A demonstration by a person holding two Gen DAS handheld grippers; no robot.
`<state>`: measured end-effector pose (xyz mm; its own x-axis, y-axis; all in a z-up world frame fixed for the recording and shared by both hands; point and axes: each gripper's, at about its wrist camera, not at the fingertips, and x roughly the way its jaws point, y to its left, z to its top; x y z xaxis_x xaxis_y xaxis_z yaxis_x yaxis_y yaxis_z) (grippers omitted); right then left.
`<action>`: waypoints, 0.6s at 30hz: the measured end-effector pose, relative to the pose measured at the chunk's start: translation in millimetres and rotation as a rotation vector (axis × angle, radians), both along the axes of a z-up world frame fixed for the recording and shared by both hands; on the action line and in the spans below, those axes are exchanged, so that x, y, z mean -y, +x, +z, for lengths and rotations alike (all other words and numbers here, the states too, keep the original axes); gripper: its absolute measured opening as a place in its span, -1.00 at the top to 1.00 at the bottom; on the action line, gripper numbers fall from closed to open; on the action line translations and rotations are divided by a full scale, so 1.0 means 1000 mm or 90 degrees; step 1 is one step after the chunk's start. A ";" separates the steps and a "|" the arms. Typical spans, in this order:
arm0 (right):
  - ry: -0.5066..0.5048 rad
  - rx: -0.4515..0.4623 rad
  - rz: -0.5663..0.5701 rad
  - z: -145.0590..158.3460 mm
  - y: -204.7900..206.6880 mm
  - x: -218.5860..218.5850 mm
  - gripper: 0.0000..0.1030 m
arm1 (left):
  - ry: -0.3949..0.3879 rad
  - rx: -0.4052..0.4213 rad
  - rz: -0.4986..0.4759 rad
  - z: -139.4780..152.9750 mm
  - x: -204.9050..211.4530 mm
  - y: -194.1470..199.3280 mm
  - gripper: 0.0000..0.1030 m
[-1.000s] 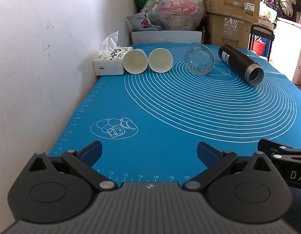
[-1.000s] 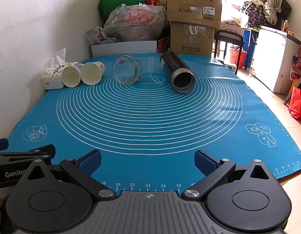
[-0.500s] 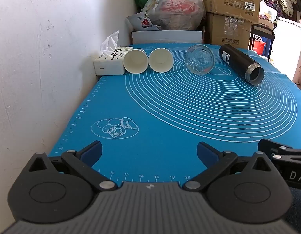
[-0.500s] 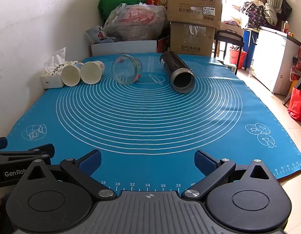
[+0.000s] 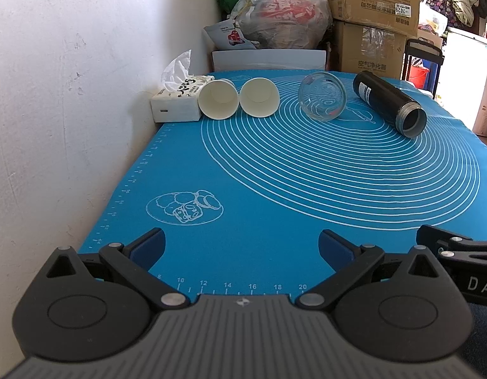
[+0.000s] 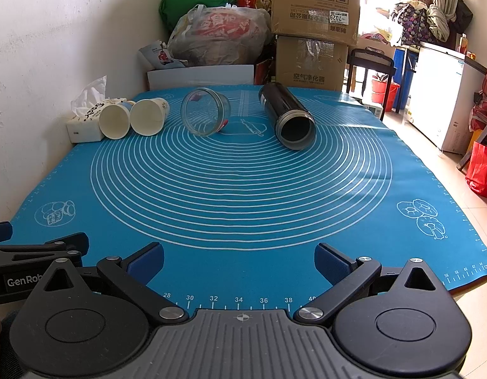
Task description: Flip cup upside down
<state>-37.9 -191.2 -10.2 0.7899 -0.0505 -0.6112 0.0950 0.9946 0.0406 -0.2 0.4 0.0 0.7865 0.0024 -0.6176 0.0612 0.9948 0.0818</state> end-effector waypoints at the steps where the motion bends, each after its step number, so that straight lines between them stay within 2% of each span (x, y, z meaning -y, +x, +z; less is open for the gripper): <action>1: 0.000 0.000 0.000 0.000 0.000 0.000 -1.00 | 0.000 0.000 0.000 0.000 -0.001 0.001 -0.98; 18: 0.002 -0.001 0.000 -0.001 0.001 0.002 -1.00 | -0.003 -0.002 0.002 -0.001 -0.001 0.000 -0.98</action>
<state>-36.9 -193.4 -11.4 0.7891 -0.0482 -0.6124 0.0946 0.9946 0.0437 0.0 1.2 -1.0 0.7850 0.0021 -0.6195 0.0581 0.9953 0.0770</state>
